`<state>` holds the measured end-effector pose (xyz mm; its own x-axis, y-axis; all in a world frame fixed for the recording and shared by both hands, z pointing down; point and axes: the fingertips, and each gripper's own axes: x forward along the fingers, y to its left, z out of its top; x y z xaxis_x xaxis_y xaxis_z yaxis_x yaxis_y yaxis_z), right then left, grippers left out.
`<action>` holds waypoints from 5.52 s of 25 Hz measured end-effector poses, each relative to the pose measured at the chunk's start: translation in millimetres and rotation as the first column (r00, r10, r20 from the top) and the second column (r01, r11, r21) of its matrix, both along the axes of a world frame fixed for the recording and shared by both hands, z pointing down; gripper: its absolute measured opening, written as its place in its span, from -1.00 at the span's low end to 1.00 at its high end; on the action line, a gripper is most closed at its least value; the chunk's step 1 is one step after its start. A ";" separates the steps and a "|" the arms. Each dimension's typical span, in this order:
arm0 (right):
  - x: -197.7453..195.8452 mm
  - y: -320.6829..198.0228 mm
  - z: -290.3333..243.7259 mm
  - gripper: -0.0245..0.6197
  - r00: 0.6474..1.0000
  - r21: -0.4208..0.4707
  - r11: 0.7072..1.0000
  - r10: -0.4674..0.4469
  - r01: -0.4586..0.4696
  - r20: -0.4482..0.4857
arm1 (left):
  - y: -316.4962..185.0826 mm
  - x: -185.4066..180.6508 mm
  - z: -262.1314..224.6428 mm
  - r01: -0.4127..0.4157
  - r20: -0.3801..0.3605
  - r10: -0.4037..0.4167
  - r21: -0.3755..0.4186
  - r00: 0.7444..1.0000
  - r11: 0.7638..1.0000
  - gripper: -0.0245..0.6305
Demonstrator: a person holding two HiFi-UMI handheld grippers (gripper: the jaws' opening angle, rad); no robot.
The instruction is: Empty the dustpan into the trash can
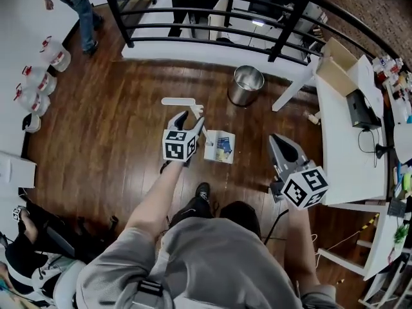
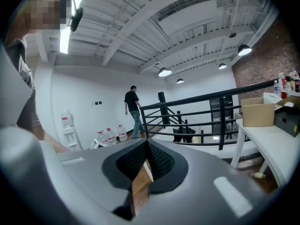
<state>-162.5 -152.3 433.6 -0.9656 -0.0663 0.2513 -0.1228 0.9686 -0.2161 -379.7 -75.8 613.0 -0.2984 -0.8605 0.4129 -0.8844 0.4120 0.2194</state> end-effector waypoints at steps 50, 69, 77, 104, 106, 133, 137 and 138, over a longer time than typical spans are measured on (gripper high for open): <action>-130.8 -283.2 -77.9 -0.91 0.981 0.068 0.989 0.118 -0.130 0.152 | -334.3 -179.9 -331.4 -0.122 0.204 0.071 0.248 0.976 0.961 -0.64; -191.3 -427.7 -79.5 -0.91 0.939 0.058 0.950 0.291 -0.306 0.184 | -552.5 -280.1 -359.2 -0.273 0.318 0.191 0.236 0.929 0.932 -0.65; -190.1 -485.9 -58.0 -0.91 0.902 0.018 0.910 0.408 -0.414 0.139 | -643.2 -300.9 -319.8 -0.324 0.344 0.259 0.147 0.902 0.935 -0.66; 7.0 -531.3 -63.7 -0.91 0.600 0.037 0.600 0.791 -0.799 0.116 | -867.9 32.5 -261.4 -0.721 0.559 0.616 -0.047 0.555 0.692 -0.71; 29.3 -529.3 -63.1 -0.91 0.596 0.034 0.596 0.795 -0.802 0.116 | -869.2 57.7 -254.2 -0.727 0.571 0.624 -0.067 0.534 0.684 -0.73; 84.5 -531.4 -48.1 -0.91 0.687 -0.020 0.696 0.712 -0.717 0.147 | -810.8 124.8 -252.6 -0.713 0.639 0.569 -0.046 0.518 0.700 -0.80; 83.1 -526.8 -49.2 -0.91 0.693 -0.025 0.704 0.705 -0.710 0.151 | -785.4 142.8 -251.5 -0.741 0.651 0.581 -0.041 0.489 0.670 -0.80; 82.6 -524.0 -51.2 -0.91 0.690 -0.024 0.701 0.707 -0.713 0.154 | -777.5 147.4 -252.1 -0.751 0.654 0.584 -0.037 0.481 0.660 -0.80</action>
<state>-80.0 -676.3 382.4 -0.6506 -0.7526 0.1012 -0.7481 0.6123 -0.2558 -232.3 -853.3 361.0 0.3155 -0.9372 0.1486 -0.8341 -0.3485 -0.4276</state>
